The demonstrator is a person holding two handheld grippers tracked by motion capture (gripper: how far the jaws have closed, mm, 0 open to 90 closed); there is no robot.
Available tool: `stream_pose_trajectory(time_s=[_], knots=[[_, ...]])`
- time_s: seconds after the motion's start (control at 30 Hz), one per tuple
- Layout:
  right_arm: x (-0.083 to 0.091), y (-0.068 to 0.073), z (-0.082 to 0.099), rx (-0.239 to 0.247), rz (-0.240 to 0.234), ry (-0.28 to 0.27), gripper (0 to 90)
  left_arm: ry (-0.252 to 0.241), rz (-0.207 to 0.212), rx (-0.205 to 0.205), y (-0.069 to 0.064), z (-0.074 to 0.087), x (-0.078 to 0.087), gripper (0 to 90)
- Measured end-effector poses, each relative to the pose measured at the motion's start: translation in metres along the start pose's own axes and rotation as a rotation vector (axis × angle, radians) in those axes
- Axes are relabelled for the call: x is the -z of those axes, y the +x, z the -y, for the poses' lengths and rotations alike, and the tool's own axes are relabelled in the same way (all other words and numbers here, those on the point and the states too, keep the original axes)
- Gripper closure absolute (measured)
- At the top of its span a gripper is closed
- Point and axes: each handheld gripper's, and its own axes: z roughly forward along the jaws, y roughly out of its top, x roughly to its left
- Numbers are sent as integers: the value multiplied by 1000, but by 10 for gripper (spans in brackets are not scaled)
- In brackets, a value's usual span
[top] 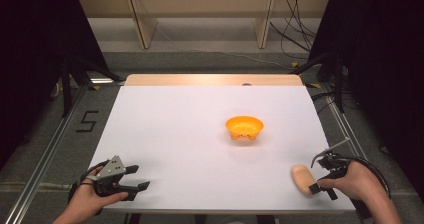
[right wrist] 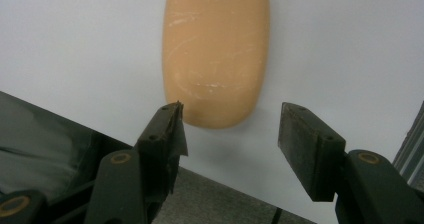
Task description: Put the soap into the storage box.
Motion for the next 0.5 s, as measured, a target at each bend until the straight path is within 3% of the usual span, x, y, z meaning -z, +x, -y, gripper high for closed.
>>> stream_pose_trajectory(time_s=[0.03, 0.07, 0.1, 0.13, 0.17, 0.23, 0.3, 0.33, 0.4, 0.43, 0.47, 0.5], knots=[[0, 2, 0, -14, 2, -10, 451, -3, 3, 3, 0, 0, 0, 293], [0, 1, -1, 3, -2, -2, 448, -19, 11, 38, -3, 0, -1, 293], [0, 1, -1, 3, -2, -2, 448, -19, 11, 38, -3, 0, -1, 293], [1, 6, -2, -45, 2, -14, 443, -25, 13, 45, -4, 0, -1, 293], [1, 5, -2, -38, 3, -12, 438, -33, 14, 59, -5, 0, -2, 293], [0, 4, -4, -11, 7, -17, 425, -1, 10, 33, -3, 0, 0, 293], [0, 5, -4, -30, 6, -19, 423, -12, 8, 47, -4, 1, 0, 293], [-1, 7, -5, -38, 9, -12, 417, -3, 8, 6, -1, 0, 1, 293], [-2, 9, -8, -58, 7, 8, 399, -17, 16, 44, -4, 0, 0, 294], [-2, 9, -8, -58, 7, 8, 399, -17, 16, 44, -4, 0, 0, 294], [1, 13, -12, -101, 4, 58, 389, -19, 16, 41, -5, 0, 0, 294], [0, 13, -13, -101, 0, 52, 383, -20, 14, 46, -5, 0, 0, 294]])
